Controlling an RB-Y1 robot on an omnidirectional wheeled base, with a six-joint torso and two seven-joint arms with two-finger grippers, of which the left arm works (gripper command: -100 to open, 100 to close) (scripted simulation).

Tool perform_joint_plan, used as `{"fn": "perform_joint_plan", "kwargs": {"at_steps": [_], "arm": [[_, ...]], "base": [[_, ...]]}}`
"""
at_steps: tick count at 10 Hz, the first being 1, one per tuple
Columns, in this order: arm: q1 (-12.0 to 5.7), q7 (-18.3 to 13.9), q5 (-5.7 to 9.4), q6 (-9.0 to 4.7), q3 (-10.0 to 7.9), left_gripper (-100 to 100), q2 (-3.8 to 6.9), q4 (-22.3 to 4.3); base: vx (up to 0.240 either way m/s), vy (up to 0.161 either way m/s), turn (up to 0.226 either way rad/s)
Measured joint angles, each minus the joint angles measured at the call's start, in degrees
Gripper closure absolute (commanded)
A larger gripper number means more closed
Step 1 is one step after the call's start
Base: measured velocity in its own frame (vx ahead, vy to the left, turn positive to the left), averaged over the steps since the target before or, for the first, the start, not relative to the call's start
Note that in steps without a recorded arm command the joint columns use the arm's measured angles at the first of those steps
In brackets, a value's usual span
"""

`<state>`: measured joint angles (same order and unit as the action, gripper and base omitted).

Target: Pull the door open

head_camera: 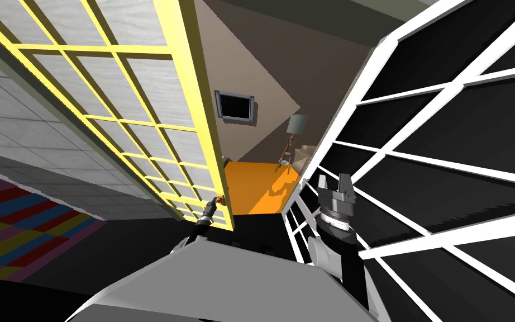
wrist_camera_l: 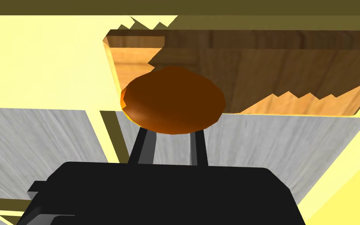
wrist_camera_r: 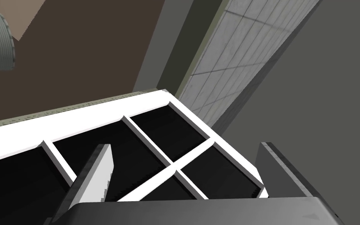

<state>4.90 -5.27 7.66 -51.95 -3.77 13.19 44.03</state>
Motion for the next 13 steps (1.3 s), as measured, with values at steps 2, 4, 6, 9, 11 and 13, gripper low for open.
{"fn": "perform_joint_plan", "kwargs": {"at_steps": [2,4,6,9,11,13], "arm": [[0.45,-2.19,1.33,0.47,0.75,100,-0.46,0.81],[-0.44,-5.18,2.86,-0.32,1.56,100,-0.37,-0.71],[0.27,-6.85,3.77,0.46,2.12,100,-0.48,0.83],[1.69,-9.89,5.46,2.29,2.68,-100,-0.34,3.88],[1.69,-12.53,6.7,1.99,2.65,-100,0.35,4.17],[2.23,-15.55,8.06,2.27,3.23,-100,0.58,4.84]], "base": [[-0.089,0.04,-0.074],[-0.077,0.027,-0.064],[-0.073,0.03,-0.064],[-0.046,0.043,-0.025],[-0.063,0.017,-0.066],[-0.052,0.016,-0.037]]}}
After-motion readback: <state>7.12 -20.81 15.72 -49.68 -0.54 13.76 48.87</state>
